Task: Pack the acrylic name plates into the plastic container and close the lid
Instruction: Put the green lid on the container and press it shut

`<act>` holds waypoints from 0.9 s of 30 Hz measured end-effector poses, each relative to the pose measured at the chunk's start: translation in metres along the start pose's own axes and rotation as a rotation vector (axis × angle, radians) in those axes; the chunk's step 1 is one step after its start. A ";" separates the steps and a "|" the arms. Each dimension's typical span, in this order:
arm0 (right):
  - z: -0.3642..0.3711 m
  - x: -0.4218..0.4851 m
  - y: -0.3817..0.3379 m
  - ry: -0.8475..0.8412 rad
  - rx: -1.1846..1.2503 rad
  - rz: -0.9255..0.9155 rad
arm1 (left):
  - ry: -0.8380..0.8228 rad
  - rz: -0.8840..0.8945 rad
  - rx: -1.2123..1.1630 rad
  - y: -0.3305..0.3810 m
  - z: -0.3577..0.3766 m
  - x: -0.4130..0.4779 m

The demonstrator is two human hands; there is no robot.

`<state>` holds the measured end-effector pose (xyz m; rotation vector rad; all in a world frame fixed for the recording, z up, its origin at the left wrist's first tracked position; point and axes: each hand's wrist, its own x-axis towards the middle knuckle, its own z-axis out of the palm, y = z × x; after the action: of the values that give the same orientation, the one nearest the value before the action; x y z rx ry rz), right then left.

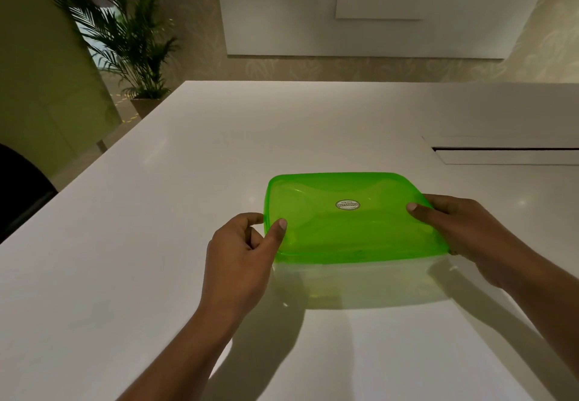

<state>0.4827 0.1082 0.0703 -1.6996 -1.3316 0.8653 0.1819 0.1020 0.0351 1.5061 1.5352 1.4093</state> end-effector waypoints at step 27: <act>0.010 -0.011 0.008 0.082 0.100 0.175 | -0.094 -0.234 -0.141 -0.009 0.007 -0.001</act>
<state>0.4754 0.0981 0.0591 -1.7728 -1.0796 0.9354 0.1849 0.1044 0.0248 1.2470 1.4691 1.2649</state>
